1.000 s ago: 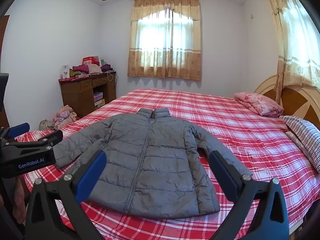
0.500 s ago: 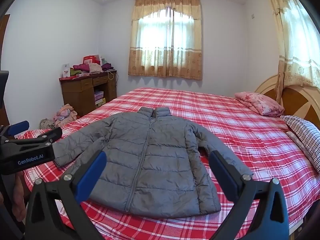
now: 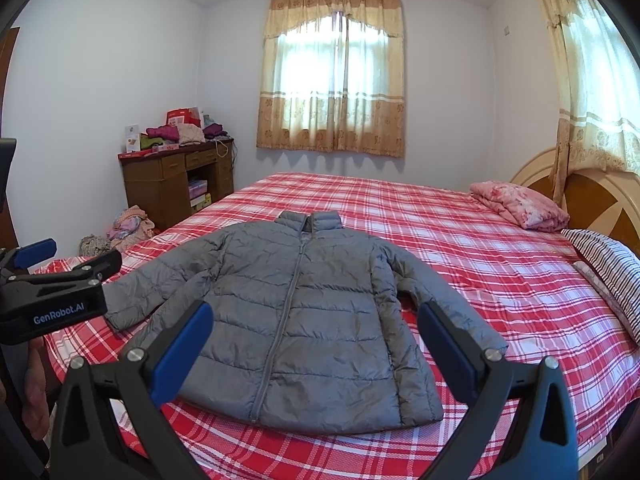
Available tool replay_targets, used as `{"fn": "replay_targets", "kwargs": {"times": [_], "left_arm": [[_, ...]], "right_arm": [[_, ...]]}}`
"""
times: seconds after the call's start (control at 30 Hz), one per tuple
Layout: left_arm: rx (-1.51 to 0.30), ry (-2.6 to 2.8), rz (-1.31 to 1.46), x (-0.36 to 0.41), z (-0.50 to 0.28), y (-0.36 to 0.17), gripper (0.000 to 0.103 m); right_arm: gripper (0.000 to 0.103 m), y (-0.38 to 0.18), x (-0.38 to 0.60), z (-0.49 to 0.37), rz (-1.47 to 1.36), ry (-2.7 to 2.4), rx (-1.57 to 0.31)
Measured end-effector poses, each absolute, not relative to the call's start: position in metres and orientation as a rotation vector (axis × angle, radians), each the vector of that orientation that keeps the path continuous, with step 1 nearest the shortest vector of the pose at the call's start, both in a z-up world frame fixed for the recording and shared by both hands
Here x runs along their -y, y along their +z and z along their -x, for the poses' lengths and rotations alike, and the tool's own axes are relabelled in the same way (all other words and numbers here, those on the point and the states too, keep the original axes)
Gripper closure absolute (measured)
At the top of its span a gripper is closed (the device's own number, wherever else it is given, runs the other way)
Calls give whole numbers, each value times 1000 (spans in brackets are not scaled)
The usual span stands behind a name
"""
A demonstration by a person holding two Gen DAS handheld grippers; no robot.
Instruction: Fold large clothes
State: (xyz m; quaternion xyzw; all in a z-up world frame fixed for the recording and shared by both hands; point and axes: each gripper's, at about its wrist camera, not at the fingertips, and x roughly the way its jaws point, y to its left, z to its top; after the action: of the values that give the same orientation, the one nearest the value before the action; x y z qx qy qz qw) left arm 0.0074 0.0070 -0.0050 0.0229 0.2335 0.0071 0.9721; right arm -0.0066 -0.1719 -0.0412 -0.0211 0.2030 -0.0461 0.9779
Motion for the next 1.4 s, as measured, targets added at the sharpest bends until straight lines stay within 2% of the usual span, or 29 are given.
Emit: {"fn": "replay_targets", "kwargs": {"times": [1.4], "left_arm": [[-488, 15, -47, -8, -11, -9, 1]], "right_arm": [[0, -47, 171, 4, 39, -89, -423]]}}
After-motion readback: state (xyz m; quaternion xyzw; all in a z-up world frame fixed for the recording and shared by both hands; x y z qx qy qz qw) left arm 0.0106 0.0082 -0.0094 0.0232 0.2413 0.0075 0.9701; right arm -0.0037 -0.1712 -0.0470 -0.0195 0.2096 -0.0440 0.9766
